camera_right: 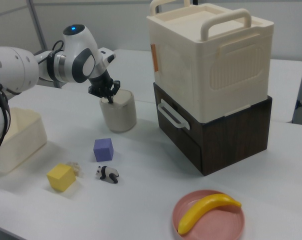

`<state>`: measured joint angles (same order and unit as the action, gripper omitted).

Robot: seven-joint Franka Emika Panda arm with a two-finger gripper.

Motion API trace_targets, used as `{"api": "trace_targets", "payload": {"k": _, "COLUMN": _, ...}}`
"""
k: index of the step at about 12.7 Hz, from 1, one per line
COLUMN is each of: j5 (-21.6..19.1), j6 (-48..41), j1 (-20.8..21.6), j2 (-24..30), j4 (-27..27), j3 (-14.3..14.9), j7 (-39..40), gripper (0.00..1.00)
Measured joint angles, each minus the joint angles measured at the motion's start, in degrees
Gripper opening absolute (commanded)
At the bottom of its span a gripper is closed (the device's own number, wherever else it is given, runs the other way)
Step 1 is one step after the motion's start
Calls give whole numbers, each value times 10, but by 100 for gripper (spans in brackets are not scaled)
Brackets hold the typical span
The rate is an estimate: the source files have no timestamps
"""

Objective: Open the trash can
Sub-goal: 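Press the lid button down with the gripper tips, then lift the gripper up and away from the opened lid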

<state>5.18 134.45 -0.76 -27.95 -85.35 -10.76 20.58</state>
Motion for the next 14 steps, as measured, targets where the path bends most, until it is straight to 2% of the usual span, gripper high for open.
{"api": "trace_targets", "payload": {"k": 4, "j5": -3, "j6": 0, "j1": -5, "j2": -1, "j4": 16, "j3": -8, "j7": -8, "gripper": 0}}
{"api": "trace_targets", "payload": {"k": 8, "j5": -35, "j6": 0, "j1": -15, "j2": 0, "j4": 61, "j3": -20, "j7": -18, "gripper": 0}}
{"api": "trace_targets", "payload": {"k": 11, "j5": -40, "j6": -6, "j1": -15, "j2": 6, "j4": 94, "j3": -21, "j7": -85, "gripper": 0}}
{"api": "trace_targets", "payload": {"k": 14, "j5": -40, "j6": -110, "j1": -19, "j2": 54, "j4": 108, "j3": -21, "j7": -138, "gripper": 0}}
